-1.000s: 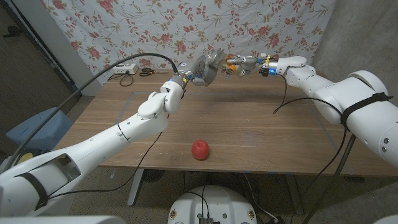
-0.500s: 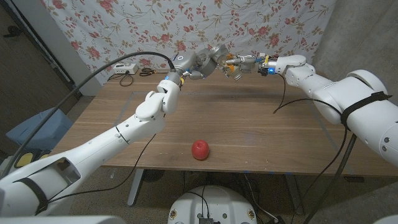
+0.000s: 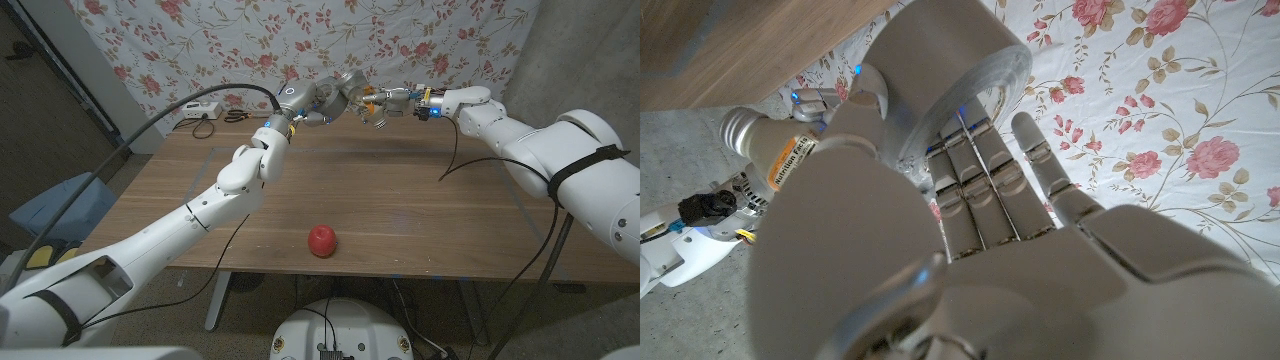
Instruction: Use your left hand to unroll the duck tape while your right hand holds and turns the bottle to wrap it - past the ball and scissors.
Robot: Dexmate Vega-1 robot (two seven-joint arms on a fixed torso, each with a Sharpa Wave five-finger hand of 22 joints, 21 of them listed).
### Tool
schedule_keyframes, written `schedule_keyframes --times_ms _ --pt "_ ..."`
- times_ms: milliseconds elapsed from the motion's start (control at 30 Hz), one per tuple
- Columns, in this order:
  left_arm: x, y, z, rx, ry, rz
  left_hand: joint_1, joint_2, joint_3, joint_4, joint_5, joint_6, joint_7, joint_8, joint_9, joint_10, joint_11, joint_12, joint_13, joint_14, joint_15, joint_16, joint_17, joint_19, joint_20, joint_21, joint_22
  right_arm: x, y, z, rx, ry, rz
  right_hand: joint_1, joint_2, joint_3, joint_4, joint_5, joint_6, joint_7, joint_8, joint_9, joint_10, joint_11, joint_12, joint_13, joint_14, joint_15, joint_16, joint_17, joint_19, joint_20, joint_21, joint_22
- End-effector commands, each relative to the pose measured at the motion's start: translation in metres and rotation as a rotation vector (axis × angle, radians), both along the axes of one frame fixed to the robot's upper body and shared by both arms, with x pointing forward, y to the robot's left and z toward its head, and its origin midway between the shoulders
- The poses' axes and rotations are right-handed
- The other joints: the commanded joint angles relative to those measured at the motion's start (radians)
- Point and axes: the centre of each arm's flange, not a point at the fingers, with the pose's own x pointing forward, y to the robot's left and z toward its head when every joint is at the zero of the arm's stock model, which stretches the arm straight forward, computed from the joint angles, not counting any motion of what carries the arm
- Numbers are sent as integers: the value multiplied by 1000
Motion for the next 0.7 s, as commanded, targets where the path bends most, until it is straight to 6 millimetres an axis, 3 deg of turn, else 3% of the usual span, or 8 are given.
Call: schedule_keyframes --times_ms 33,700 --pt "3 0 -3 11 14 -3 121 211 26 23 6 10 9 8 2 82 -71 5 2 3 -69 3 4 -4 -45 -2 0 -1 -1 5 -34 -29 -16 187 247 61 59 7 95 -41 6 12 119 -116 0 2 178 -232 6 20 -1 -142 -3 0" --pt "9 -2 -15 23 98 -3 127 210 26 16 10 15 21 10 0 89 -71 6 8 10 -69 8 10 -2 -46 -5 2 -16 12 11 -341 -118 12 187 255 65 64 10 65 -41 -8 5 102 -123 -17 -6 160 -234 -7 26 -9 -139 -7 -1"
